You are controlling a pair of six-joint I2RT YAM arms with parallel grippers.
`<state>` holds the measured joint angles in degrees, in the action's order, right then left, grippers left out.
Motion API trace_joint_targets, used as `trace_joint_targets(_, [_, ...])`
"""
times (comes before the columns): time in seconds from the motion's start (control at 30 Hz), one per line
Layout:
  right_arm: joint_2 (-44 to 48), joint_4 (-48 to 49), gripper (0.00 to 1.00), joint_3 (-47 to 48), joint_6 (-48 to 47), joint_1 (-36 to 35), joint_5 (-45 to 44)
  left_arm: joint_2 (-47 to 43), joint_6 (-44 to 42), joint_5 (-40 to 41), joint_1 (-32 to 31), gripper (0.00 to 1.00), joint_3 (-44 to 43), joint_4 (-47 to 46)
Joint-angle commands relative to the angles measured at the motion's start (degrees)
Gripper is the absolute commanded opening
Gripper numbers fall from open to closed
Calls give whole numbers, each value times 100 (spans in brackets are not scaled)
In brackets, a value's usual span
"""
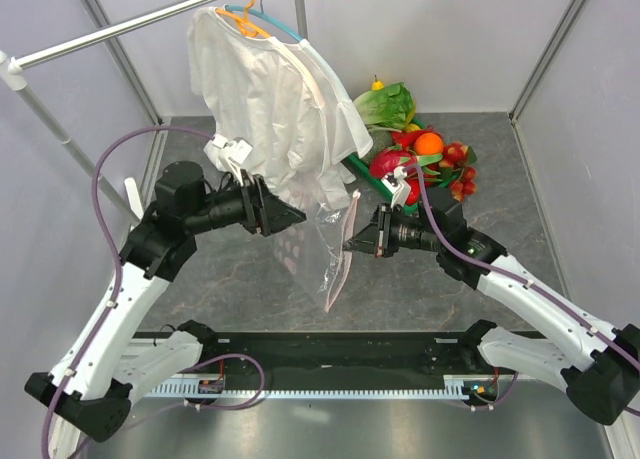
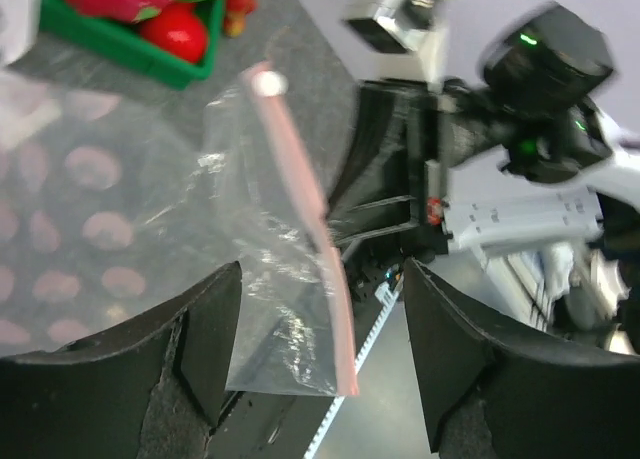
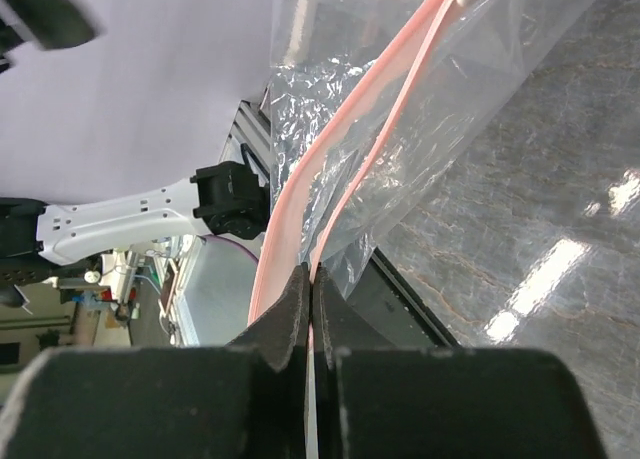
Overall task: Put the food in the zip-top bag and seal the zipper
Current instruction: Open the zipper of the food storage bag at the center of the board.
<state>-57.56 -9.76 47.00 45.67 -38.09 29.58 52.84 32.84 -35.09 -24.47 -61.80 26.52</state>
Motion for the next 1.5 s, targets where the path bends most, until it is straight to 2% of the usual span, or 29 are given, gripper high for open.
trace_joint_targets(0.0, [-18, 70, 0, 125, 301, -6, 48, 349, -1375, 351, -872, 73, -666, 713])
trace_joint_targets(0.03, [-36, 114, 0, 186, 346, -6, 56, 472, -1446, 606, -1380, 73, -745, 818])
trace_joint_targets(0.4, [-185, 255, 0, 520, 504, -15, 74, 1307, -1491, 846, -2193, 73, -921, 652])
trace_joint_targets(0.5, [-194, 351, 0, 520, 531, -23, 179, 1457, -1342, 881, -2185, 66, -887, 652])
trace_joint_targets(0.53, [-177, 369, 0, 538, 487, -58, 205, 1492, -1255, 925, -2176, 57, -860, 661])
trace_joint_targets(0.6, [-150, 378, 0, 529, 478, -59, 250, 1519, -1166, 899, -2071, 48, -790, 652])
trace_joint_targets(0.63, [-142, 387, 0, 529, 469, -59, 258, 1528, -1009, 847, -1984, 40, -746, 644])
trace_joint_targets(0.73, [-80, 396, 0, 494, 452, -67, 329, 1624, -606, 548, -1483, 31, -579, 644])
trace_joint_targets(0.77, [-80, 413, 0, 485, 452, -67, 329, 1650, -508, 347, -1343, 32, -527, 565])
trace_joint_targets(0.8, [-63, 405, 0, 477, 443, -76, 337, 1712, -428, 58, -1158, 38, -456, 530])
trace_joint_targets(0.83, [-54, 405, 0, 468, 434, -67, 346, 1730, -358, -23, -1131, 40, -456, 503])
trace_joint_targets(1.0, [-54, 606, 0, 397, 469, -111, 443, 1659, -199, -112, -1148, 41, -403, 117])
trace_joint_targets(1.23, [-80, 686, 0, 415, 425, -146, 505, 1844, -322, 160, -1236, 42, -464, 248])
trace_joint_targets(1.27, [-63, 573, 0, 458, 382, -147, 461, 1853, -374, 221, -1236, 35, -560, 326])
trace_joint_targets(1.3, [-54, 441, 0, 502, 199, -147, 400, 1862, -575, 309, -1227, 15, -648, 466])
trace_joint_targets(1.33, [-45, 109, 0, 546, 110, -138, 295, 1835, -699, 353, -1210, 7, -753, 764])
trace_joint_targets(1.37, [-1, -68, 0, 634, 4, -112, 189, 1792, -804, 389, -1140, 2, -989, 949])
trace_joint_targets(1.47, [78, -1007, 0, 975, -697, 38, 92, 1468, -1104, 31, -859, 2, -1359, 1495])
